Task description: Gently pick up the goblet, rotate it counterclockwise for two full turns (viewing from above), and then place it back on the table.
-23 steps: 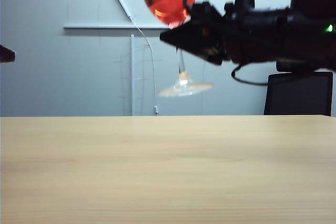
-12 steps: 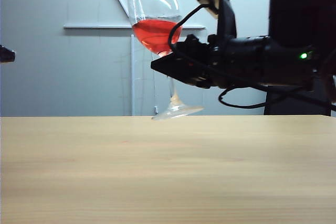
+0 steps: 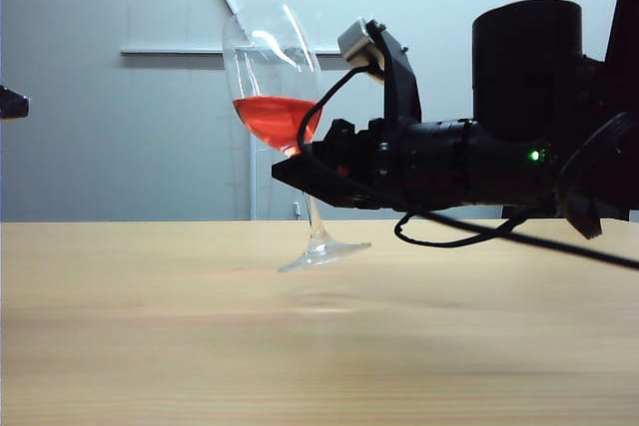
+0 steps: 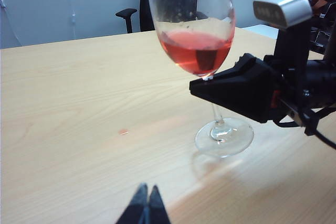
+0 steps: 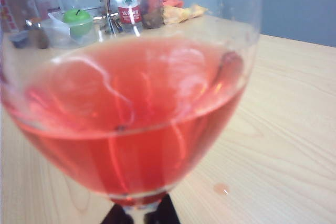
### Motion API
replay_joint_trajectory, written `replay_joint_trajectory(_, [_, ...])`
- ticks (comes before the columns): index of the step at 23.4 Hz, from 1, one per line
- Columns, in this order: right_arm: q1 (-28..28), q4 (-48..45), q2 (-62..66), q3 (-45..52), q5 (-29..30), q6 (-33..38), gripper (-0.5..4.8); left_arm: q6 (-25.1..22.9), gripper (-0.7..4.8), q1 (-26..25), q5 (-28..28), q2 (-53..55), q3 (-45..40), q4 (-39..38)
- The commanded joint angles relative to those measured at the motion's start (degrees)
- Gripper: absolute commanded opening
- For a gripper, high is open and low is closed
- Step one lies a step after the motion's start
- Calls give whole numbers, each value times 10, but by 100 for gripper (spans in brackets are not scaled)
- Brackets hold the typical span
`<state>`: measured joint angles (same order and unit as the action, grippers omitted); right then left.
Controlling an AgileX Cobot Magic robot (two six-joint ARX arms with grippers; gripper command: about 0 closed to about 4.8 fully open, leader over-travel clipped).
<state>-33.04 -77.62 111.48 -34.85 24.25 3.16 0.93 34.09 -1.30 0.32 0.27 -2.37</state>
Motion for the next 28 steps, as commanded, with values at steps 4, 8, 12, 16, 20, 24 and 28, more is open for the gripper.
replay_joint_trajectory(4, [4,-33,6,-4,2,-3,-6,-1,-5,0,0,0,2,7])
replay_joint_trajectory(8, [6,-33,13,-4,1,-4,-6,-1,-5,0,0,0,2,7])
replay_joint_trajectory(12, [6,-33,19,-4,-2,-11,-6,-1,-5,0,0,0,2,7])
replay_joint_trajectory(16, [6,-33,23,-4,-1,-16,-6,-1,-5,0,0,0,2,7])
replay_joint_trajectory(20, [6,-33,25,-4,-2,-16,-6,-1,-5,0,0,0,2,7])
replay_joint_trajectory(24, [6,-32,35,-4,-1,-17,-6,-1,-5,0,0,0,2,7])
replay_joint_trajectory(28, [6,-32,38,-3,-1,-14,-6,-1,-5,0,0,0,2,7])
